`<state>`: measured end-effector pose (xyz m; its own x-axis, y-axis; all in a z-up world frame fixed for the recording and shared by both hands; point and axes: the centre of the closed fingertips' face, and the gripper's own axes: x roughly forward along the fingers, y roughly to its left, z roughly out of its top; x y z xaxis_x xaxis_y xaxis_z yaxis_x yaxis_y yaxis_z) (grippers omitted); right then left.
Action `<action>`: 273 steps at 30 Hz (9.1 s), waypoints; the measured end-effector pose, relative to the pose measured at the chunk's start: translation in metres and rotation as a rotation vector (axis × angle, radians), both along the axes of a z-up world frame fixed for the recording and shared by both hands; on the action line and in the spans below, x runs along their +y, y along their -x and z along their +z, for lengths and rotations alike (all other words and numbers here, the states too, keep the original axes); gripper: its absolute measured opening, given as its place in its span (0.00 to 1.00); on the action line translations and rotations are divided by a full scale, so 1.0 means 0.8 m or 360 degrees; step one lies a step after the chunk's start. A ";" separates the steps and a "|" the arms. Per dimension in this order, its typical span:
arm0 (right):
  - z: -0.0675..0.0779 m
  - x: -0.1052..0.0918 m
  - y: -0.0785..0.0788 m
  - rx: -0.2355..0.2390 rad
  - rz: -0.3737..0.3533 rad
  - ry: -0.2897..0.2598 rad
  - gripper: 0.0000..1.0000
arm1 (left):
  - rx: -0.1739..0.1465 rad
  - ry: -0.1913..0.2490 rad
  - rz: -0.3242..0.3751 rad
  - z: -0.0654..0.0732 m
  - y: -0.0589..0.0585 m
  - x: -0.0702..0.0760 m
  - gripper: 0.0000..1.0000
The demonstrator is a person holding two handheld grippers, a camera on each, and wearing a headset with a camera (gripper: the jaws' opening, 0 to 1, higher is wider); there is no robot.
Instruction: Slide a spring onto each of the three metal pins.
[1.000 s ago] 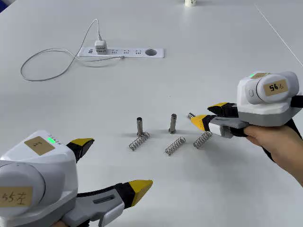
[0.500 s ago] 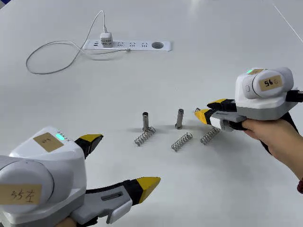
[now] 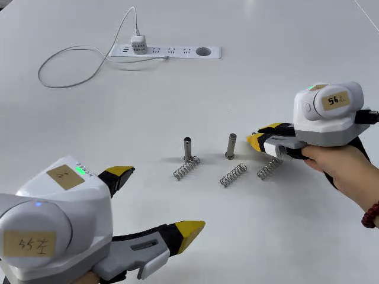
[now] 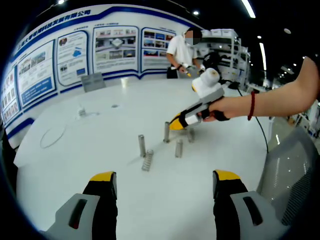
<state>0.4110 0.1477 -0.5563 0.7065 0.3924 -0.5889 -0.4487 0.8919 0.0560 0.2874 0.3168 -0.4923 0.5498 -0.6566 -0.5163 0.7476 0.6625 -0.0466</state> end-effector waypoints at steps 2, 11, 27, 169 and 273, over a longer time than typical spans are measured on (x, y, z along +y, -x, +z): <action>-0.001 0.000 0.000 0.0003 0.0006 0.0016 0.16 | -0.0002 -0.0002 0.0002 0.000 -0.001 0.001 0.80; -0.006 0.002 -0.001 0.0008 0.0039 0.0083 0.12 | -0.0002 -0.0004 0.0003 0.000 -0.002 0.002 0.80; -0.005 0.002 -0.001 0.0047 -0.0032 0.0047 0.09 | -0.0004 -0.0007 -0.0006 0.000 -0.002 0.001 0.79; 0.092 -0.009 0.133 -0.0158 0.0050 -0.0218 0.64 | -0.0036 -0.0205 -0.0203 -0.046 -0.066 -0.014 0.38; 0.135 0.082 0.119 -0.0145 -0.0160 -0.0950 0.42 | -0.0399 0.0179 -0.0156 0.023 -0.039 -0.047 0.10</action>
